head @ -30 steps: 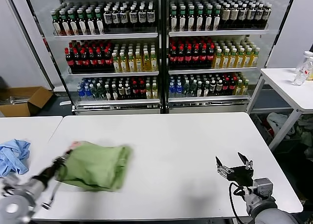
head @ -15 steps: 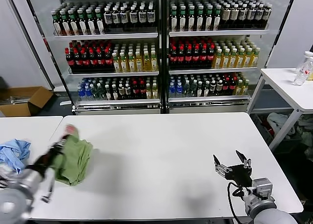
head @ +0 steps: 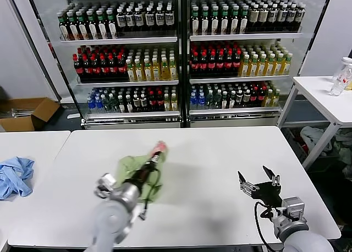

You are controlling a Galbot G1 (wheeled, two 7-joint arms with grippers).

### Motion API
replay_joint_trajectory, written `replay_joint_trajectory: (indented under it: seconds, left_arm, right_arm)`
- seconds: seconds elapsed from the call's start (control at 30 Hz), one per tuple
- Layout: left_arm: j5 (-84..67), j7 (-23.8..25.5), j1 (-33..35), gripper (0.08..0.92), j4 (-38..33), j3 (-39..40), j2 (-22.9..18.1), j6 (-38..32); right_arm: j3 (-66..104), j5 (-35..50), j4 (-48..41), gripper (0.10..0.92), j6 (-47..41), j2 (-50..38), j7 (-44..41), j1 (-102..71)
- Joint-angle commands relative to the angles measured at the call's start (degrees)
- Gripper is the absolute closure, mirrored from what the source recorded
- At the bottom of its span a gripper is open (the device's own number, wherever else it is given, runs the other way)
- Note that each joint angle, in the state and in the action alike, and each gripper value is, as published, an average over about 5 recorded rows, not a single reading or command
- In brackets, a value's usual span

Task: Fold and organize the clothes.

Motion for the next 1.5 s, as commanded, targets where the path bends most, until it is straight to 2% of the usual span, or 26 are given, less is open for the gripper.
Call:
replay_joint_trajectory:
  seconds: [0.03,0.13,0.27,0.43,0.67,0.87,1.07,1.5]
  left_arm:
    - [27.15,2.87,-8.24,0.897,11.37,13.76,-7.83,-3.38]
    - [33.71,5.35,-6.82,0.854,8.15,14.41,-5.77,-5.17]
    - [35.8,7.89,-2.27,0.739,0.18,14.07,-2.59,-6.31]
    - [33.81,7.7,5.22,0.601,-8.6,7.62,0.85,-6.66]
    - [33.18,4.5,15.64,0.384,-10.62,-6.41,7.25,-9.49]
    - [31.46,3.63,19.6,0.209,-11.78,-11.66,9.04,-10.19]
    - [31.01,3.11,20.25,0.178,-12.54,-12.21,9.18,-10.01]
    - [29.83,2.62,19.65,0.177,-12.29,-11.24,9.11,-9.5]
  right_arm:
    - [-0.66,0.44,-2.76,0.203,1.0,-0.62,-0.34,2.66]
    - [-1.68,0.52,-3.5,0.203,0.78,-0.76,-0.57,4.08]
    - [-5.12,2.46,-5.02,0.203,-0.26,-0.32,-0.63,7.64]
    - [-14.83,7.23,-8.9,0.203,-3.73,2.1,0.41,16.41]
    - [-29.47,11.5,-21.81,0.203,-7.66,8.78,3.0,31.39]
    - [-35.89,12.27,-31.52,0.203,-7.77,13.49,4.77,37.96]
    - [-38.28,11.16,-35.57,0.235,-7.85,14.86,8.23,39.41]
    - [-33.52,10.29,-34.26,0.605,-7.45,9.78,5.81,38.29]
